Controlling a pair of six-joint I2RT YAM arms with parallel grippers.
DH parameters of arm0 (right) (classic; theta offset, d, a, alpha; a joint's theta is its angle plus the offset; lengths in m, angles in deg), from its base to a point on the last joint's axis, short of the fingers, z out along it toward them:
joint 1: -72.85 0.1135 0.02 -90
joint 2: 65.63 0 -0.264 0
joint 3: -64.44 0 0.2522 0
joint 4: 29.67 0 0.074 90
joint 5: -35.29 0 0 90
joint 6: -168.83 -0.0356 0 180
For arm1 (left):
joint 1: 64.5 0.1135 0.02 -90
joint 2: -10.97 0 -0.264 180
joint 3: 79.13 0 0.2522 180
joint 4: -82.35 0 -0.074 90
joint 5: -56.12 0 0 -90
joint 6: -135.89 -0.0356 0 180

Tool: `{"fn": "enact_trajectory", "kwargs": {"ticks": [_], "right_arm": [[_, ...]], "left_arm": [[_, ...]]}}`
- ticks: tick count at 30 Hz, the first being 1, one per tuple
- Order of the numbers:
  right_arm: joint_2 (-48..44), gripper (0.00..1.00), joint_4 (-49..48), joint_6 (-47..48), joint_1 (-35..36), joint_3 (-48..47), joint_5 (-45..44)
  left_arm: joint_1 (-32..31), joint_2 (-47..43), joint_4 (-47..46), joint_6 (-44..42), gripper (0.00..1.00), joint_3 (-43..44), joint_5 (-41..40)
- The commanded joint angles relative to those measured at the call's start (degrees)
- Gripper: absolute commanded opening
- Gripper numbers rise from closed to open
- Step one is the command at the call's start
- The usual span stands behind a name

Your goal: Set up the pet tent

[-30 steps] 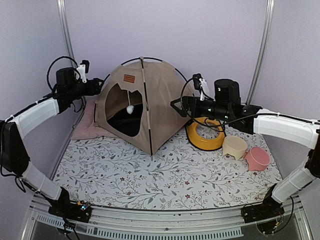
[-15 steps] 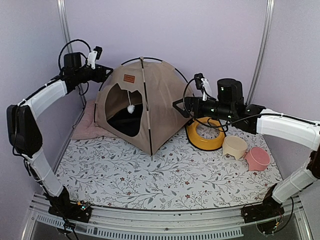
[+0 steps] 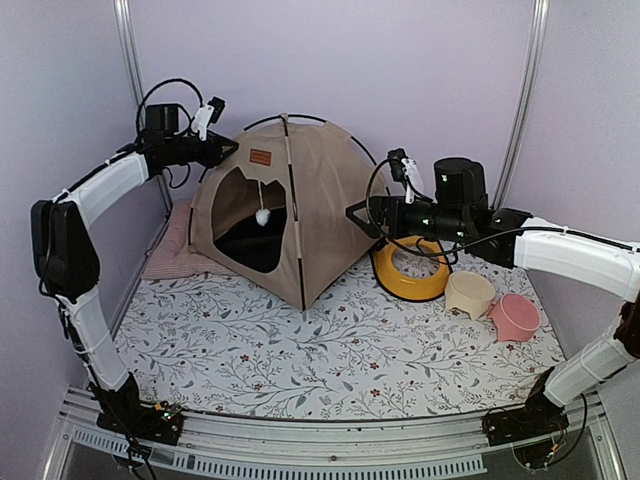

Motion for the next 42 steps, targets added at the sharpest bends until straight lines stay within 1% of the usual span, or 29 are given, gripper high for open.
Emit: {"fn": "enact_trajectory", "kwargs": {"ticks": [1,3,6,10,15,19,21,23,28,32,34,35,36,37,39,41,42], "right_arm": [[-2.3,0.99,0.8,-0.1,-0.3,-0.1,0.7],[-2.6,0.99,1.1,-0.1,-0.2,-0.1,0.5],[-2.9,0.99,1.2,-0.2,-0.3,-0.2,0.3],[-3.2,0.99,2.0,-0.1,-0.2,-0.7,-0.9],[-4.3,0.99,4.2,0.4,-0.3,-2.2,-5.5],[-5.3,0.99,4.8,1.3,-0.3,-2.3,-8.2],[-5.4,0.99,5.5,1.8,-0.3,-2.8,-9.5],[-5.6,0.99,6.2,2.2,-0.2,-2.9,-10.9],[-6.4,0.99,7.5,2.6,-0.3,-2.9,-14.8],[-6.7,0.99,8.5,2.7,-0.3,-2.5,-17.7],[-6.9,0.99,8.8,2.8,-0.2,-2.2,-18.6],[-6.9,0.99,8.9,2.7,-0.3,-2.2,-18.9],[-7.1,0.99,9.0,2.6,-0.3,-2.1,-19.3],[-7.1,0.99,9.0,2.5,-0.3,-1.9,-19.5],[-7.4,0.99,9.1,2.3,-0.3,-1.7,-19.7],[-7.8,0.99,9.1,2.4,-0.2,-1.3,-20.1],[-8.0,0.99,9.0,2.4,-0.3,-1.2,-20.5]], "left_arm": [[-1.8,0.4,1.9,-1.6,0.24,2.0,0.3],[-2.1,-0.6,1.9,-1.7,0.12,2.1,-0.1],[-2.9,-2.7,1.2,-1.8,0.0,1.9,-0.7],[-4.7,-6.7,-1.9,0.0,0.0,0.3,-1.7],[-8.7,-12.8,-8.7,4.6,0.0,-5.2,-2.2],[-15.2,-15.3,-11.8,6.5,0.0,-8.9,-8.3],[-18.1,-15.4,-11.7,6.7,0.0,-9.5,-12.2],[-19.9,-15.3,-11.9,8.8,0.0,-10.3,-14.9],[-21.2,-14.0,-13.3,11.9,0.0,-14.3,-14.7],[-21.4,-11.8,-13.9,17.0,0.0,-15.5,-11.5],[-22.3,-11.0,-14.2,18.1,0.0,-15.9,-12.5],[-23.0,-10.7,-14.3,18.1,0.03,-16.2,-13.1],[-23.3,-10.5,-14.5,18.1,0.1,-16.6,-13.7],[-23.5,-10.6,-14.8,18.4,0.19,-17.1,-14.8],[-23.5,-11.2,-15.5,19.2,0.44,-18.2,-16.4],[-23.5,-12.8,-16.3,20.1,0.63,-19.6,-19.0],[-23.5,-14.0,-16.9,20.4,0.69,-20.8,-20.3]]}}
